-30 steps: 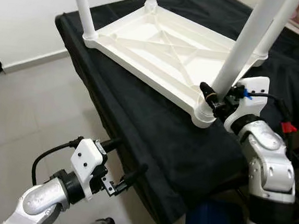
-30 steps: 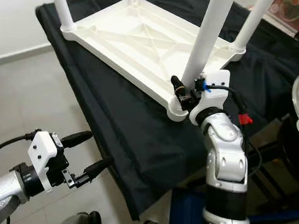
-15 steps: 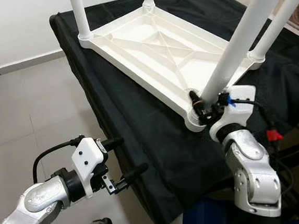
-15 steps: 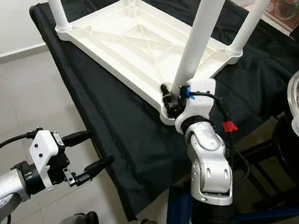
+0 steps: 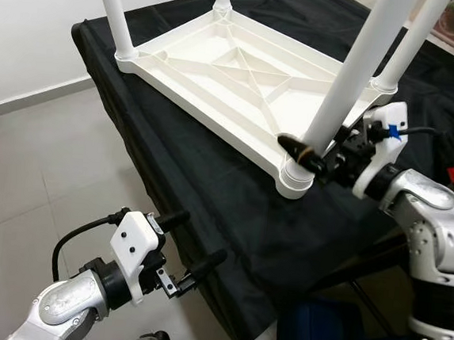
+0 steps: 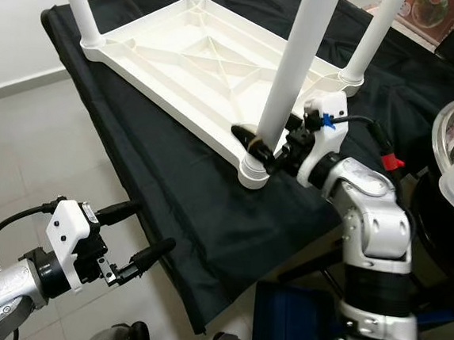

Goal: Building children table

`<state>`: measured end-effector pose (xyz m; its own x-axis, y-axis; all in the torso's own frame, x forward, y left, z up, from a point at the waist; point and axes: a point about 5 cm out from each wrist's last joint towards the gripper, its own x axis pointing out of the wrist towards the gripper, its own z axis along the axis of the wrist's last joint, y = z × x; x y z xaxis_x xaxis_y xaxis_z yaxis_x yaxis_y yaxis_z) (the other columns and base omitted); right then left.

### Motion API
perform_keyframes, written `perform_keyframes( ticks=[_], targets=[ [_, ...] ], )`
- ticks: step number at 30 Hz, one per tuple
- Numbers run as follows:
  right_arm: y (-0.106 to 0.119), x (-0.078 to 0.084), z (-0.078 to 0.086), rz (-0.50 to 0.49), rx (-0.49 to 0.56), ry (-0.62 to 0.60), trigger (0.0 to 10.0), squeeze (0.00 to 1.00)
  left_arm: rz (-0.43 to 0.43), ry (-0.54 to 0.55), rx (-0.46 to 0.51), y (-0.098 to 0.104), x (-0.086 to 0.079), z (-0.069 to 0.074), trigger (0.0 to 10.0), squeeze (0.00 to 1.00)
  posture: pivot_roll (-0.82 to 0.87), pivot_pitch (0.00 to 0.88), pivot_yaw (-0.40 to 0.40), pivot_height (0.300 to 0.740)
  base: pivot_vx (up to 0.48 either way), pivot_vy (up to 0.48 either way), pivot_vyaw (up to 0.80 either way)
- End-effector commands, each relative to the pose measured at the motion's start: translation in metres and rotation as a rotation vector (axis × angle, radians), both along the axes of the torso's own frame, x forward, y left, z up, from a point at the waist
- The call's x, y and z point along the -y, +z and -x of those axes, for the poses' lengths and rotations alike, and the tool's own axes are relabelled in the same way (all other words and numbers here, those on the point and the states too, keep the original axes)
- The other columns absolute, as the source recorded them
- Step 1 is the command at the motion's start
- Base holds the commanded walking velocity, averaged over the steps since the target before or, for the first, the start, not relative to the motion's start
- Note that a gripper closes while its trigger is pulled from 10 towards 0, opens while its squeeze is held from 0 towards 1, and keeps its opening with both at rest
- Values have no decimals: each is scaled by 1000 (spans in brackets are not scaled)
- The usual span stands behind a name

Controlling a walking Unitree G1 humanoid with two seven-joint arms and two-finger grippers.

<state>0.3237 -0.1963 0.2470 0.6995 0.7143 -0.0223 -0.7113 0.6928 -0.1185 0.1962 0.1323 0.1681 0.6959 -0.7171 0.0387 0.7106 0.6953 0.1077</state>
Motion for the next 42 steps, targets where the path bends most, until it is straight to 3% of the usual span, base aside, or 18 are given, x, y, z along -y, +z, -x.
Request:
perform_keyframes(
  ticks=[1,4,5,6,7,16,20,23,26,27,28,30,31,34,40,41,42],
  targets=[
    [5,-2,-3,-7,19,45,10000,0,-9,-8,-7,0,0,4,10000,0,19,230,-41,740,0,0,0],
    [9,2,-9,-8,23,48,10000,0,-13,-6,-6,0,-1,4,10000,0,22,229,-40,740,0,0,0],
    [10,4,-10,-6,23,62,7137,0,-13,-4,-5,0,-1,4,10000,0,29,230,-42,740,0,0,0],
    [10,4,-10,-6,23,62,7137,0,-13,-4,-5,0,-1,4,10000,0,29,230,-42,740,0,0,0],
    [11,7,-12,-3,22,73,0,0,-15,-2,-6,0,-2,4,10000,0,30,232,-40,740,0,0,0],
    [7,9,-12,33,28,78,0,0,-21,6,-1,2,-5,3,10000,0,25,234,-36,740,0,0,0],
    [-6,8,-14,102,26,-111,0,0,-21,10,1,2,-6,3,10000,0,16,229,-37,740,0,0,0],
    [-9,6,-13,116,28,-154,0,0,-21,10,1,2,-6,2,10000,0,16,229,-37,740,0,0,0],
    [-23,-2,-7,47,-25,-506,0,0,-16,4,0,0,-3,2,10000,0,0,222,-40,740,0,0,0],
    [-23,-2,-7,47,-25,-506,0,0,-16,4,0,0,-3,2,10000,0,0,222,-40,740,0,0,0],
    [-30,0,-4,48,-44,-634,0,0,-15,-1,-1,0,-2,2,10000,0,2,220,-43,740,0,0,0],
    [-30,0,-4,48,-44,-634,0,0,-15,-1,-1,0,-2,2,10000,0,2,220,-43,740,0,0,0],
    [-40,-14,3,32,-55,-703,0,0,-11,-9,2,0,0,1,10000,0,3,208,-41,740,0,0,0],
    [-43,-30,6,18,-60,-682,0,0,-11,-14,2,0,1,0,10000,0,3,201,-41,740,0,0,0],
    [-37,-36,6,1,-62,-651,0,0,-9,-15,3,-1,1,0,10000,0,2,201,-39,740,0,0,0],
    [-33,-37,6,12,-48,-634,10000,0,-10,-15,4,0,1,0,10000,0,1,205,-40,740,0,0,0],
    [-33,-37,6,12,-48,-634,10000,0,-10,-15,4,0,1,0,10000,0,1,205,-40,740,0,0,0]
  ],
)
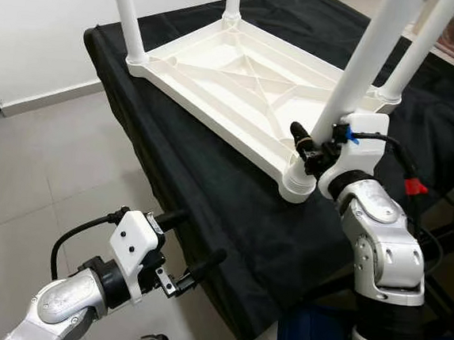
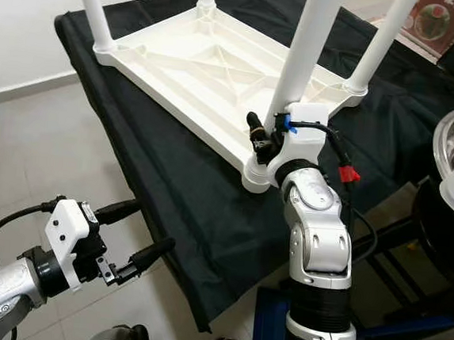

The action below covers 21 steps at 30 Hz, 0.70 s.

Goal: Building children table

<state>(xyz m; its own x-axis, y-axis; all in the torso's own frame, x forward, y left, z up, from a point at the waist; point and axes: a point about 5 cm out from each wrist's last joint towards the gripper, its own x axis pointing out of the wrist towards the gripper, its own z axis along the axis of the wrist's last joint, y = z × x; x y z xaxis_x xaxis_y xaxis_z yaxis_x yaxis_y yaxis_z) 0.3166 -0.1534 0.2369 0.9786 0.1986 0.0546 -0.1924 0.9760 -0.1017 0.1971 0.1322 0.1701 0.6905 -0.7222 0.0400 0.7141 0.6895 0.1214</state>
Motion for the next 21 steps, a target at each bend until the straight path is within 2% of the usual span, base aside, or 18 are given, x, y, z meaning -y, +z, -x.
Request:
perform_keyframes(
  ticks=[1,3,4,5,6,7,9,11,16,17,19,20,21],
  targets=[
    [-18,6,-2,58,-105,-1,10000,0,0,-6,-8,-2,1,2,10000,0,2,208,-37,740,0,0,0],
    [-14,5,-2,82,-96,25,10000,0,1,-5,-8,-2,1,2,10000,0,2,208,-37,740,0,0,0],
    [-10,5,-2,55,-80,69,10000,769,0,-5,-9,-3,1,3,10000,0,3,206,-41,740,0,0,0],
    [-10,5,-2,55,-80,69,10000,769,0,-5,-9,-3,1,3,10000,0,3,206,-41,740,0,0,0],
    [-5,10,-5,23,-71,140,10000,1000,0,-3,-11,-3,1,4,10000,0,6,205,-43,740,0,0,0],
    [-1,15,-6,29,-61,229,10000,1000,0,-2,-11,-3,1,4,10000,0,7,201,-47,740,0,0,0],
    [-1,15,-6,29,-61,229,10000,1000,0,-2,-11,-3,1,4,10000,0,7,201,-47,740,0,0,0],
    [7,28,-10,37,-53,320,10000,1000,0,2,-14,-4,1,5,10000,0,5,199,-47,740,0,0,0],
    [10,35,-13,52,-46,333,10000,1000,0,2,-15,-5,1,5,10000,0,8,203,-48,740,0,0,0],
    [15,46,-17,62,-44,392,10000,1000,0,3,-15,-5,1,5,10000,0,11,201,-43,740,0,0,0],
    [15,46,-17,62,-44,392,10000,1000,0,3,-15,-5,1,5,10000,0,11,201,-43,740,0,0,0],
    [14,50,-18,64,-57,446,10000,1000,0,4,-15,-4,0,4,10000,0,10,202,-42,740,0,0,0],
    [14,50,-18,64,-57,446,10000,1000,0,4,-15,-4,0,4,10000,0,10,202,-42,740,0,0,0]
  ],
)
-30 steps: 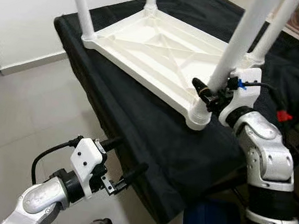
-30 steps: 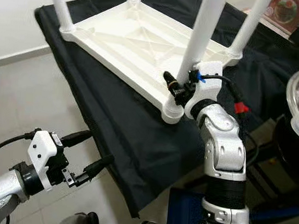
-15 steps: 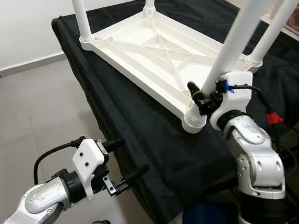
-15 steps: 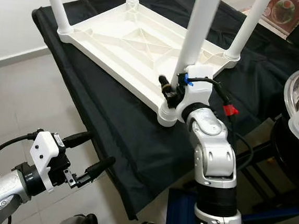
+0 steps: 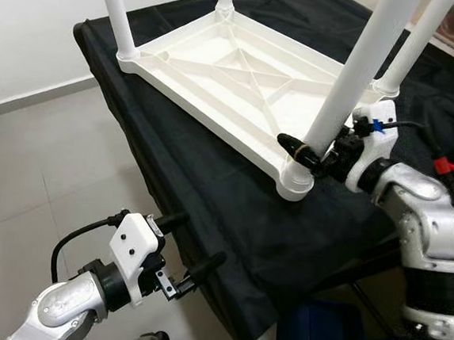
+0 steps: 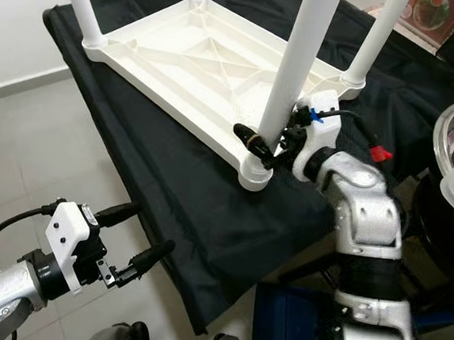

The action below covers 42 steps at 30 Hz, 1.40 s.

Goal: Building children table

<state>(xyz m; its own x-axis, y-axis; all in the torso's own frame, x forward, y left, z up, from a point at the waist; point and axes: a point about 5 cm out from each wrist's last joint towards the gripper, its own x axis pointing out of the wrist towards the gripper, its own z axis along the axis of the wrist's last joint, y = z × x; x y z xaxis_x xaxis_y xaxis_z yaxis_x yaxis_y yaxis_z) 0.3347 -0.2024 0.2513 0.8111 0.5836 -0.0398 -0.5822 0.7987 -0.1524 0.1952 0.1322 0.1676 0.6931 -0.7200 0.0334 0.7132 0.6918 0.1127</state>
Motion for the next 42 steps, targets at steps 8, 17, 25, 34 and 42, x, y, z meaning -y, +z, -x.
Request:
perform_keyframes(
  ticks=[8,17,25,34,42],
  targets=[
    [-4,29,5,52,-42,174,10000,0,-4,5,1,0,-1,2,10000,0,15,201,-46,740,0,0,0],
    [-8,27,1,62,-33,178,10000,0,-3,5,2,0,-1,2,10000,0,18,205,-47,740,0,0,0],
    [-14,19,-2,41,-25,199,0,0,-4,8,1,0,-1,2,10000,0,16,207,-46,740,0,0,0],
    [-31,13,-2,44,-46,102,0,0,1,9,-2,0,0,3,10000,0,10,215,-53,740,0,0,0],
    [-58,-6,18,31,-44,-592,0,0,7,16,-3,-1,0,3,10000,0,4,221,-59,740,0,0,0]
  ],
)
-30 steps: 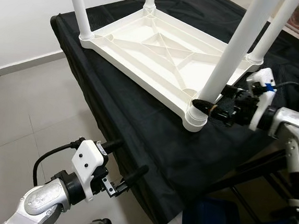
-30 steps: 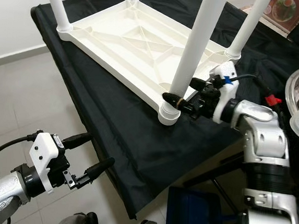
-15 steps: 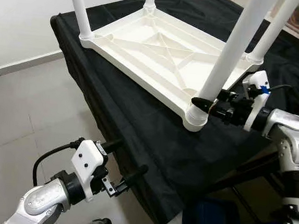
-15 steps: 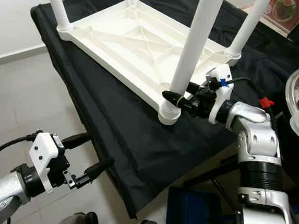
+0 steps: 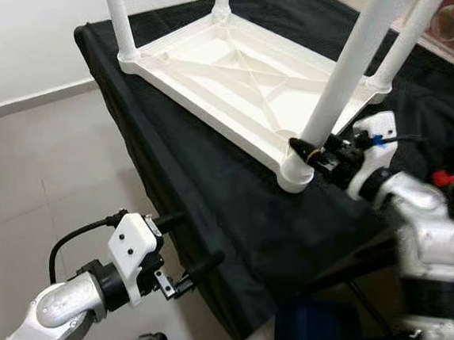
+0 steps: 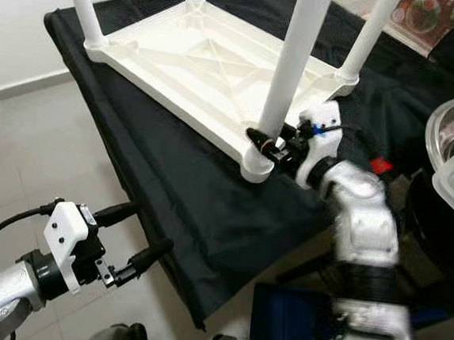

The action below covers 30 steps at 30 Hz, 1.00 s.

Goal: Building children table

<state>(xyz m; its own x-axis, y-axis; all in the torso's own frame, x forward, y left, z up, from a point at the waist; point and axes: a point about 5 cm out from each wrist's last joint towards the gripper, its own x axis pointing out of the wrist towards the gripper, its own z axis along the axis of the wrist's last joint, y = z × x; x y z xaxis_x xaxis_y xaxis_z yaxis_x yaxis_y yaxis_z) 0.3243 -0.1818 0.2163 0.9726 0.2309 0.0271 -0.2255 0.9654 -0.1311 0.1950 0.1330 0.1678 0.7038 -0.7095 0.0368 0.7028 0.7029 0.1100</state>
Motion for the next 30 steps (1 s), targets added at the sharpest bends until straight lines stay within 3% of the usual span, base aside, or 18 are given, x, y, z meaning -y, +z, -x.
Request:
perform_keyframes(
  ticks=[1,7,9,10,11,12,19,21,26,30],
  targets=[
    [-26,6,13,29,-114,-229,0,0,4,0,-3,-1,2,3,10000,0,2,221,-60,740,0,0,0],
    [-30,-9,16,-14,-135,-207,0,0,6,-2,-2,-1,3,3,10000,0,1,225,-58,740,0,0,0],
    [-29,-13,15,-20,-143,-185,588,0,5,-1,-1,0,3,2,10000,0,-1,230,-60,740,0,0,0],
    [-27,-16,14,-8,-149,-157,4471,0,7,0,-1,0,2,3,10000,0,-4,232,-60,740,0,0,0],
    [-23,-18,13,-19,-142,-138,10000,0,7,-1,-2,-1,3,3,10000,0,-7,237,-61,740,0,0,0],
    [-17,-20,12,-55,-130,-97,10000,1000,9,-2,-3,-1,4,3,10000,0,-10,242,-62,740,0,0,0],
    [2,-25,11,-107,-74,-10,10000,1000,16,-6,-7,-1,6,5,10000,0,-10,251,-56,740,0,0,0],
    [18,-11,0,-61,-9,100,10000,1000,16,-8,-11,-1,6,6,10000,0,1,251,-46,740,0,0,0],
    [25,-2,-6,-34,8,136,10000,1000,13,-10,-13,-1,5,5,10000,0,6,252,-42,740,0,0,0],
    [30,9,-14,-32,-19,290,10000,1000,3,-12,-11,0,2,4,10000,0,12,252,-35,740,0,0,0]
  ],
)
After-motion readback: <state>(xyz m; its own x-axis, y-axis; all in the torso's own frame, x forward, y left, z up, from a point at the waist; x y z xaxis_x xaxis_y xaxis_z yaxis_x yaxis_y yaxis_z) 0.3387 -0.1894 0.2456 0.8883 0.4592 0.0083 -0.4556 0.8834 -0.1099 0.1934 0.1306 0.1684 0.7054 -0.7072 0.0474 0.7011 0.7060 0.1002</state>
